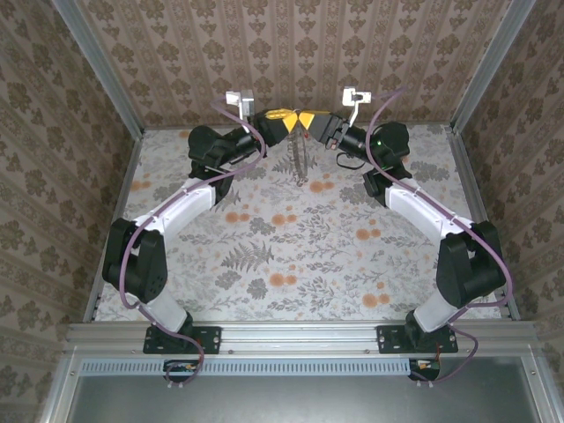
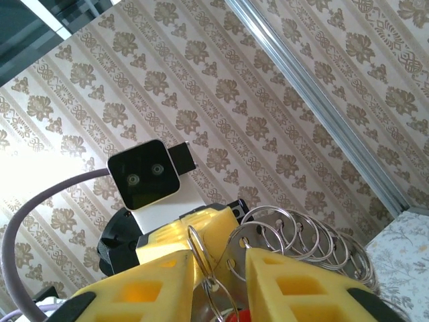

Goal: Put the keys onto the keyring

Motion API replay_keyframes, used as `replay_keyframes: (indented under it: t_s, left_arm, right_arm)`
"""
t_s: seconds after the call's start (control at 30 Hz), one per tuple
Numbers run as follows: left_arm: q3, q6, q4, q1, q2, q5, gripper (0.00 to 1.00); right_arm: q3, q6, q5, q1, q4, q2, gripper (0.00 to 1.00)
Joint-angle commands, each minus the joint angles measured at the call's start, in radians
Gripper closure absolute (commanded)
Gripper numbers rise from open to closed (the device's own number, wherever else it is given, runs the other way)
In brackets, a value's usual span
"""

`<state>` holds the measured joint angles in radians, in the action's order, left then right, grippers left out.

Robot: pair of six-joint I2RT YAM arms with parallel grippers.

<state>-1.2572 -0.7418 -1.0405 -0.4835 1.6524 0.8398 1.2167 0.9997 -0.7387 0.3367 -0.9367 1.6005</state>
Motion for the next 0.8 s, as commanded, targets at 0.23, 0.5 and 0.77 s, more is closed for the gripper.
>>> replay_keyframes:
  t_s: [0.23,0.5,0.77]
  left_arm:
    - [-0.007,-0.014,-0.055,-0.009,0.001,-0.013,1.00]
    - [-0.006,-0.011,-0.052,-0.012,0.004,-0.015,1.00]
    - [-0.012,0.003,-0.024,-0.013,0.002,-0.019,1.00]
  right_arm:
    - [-0.002,0.004,-0.018,0.007,-0.043,-0.037,0.76]
    - [0.015,0.008,-0.023,0.009,-0.041,-0.030,0.84]
    - [0.013,-0.015,-0.030,0.009,-0.011,-0.039,1.00]
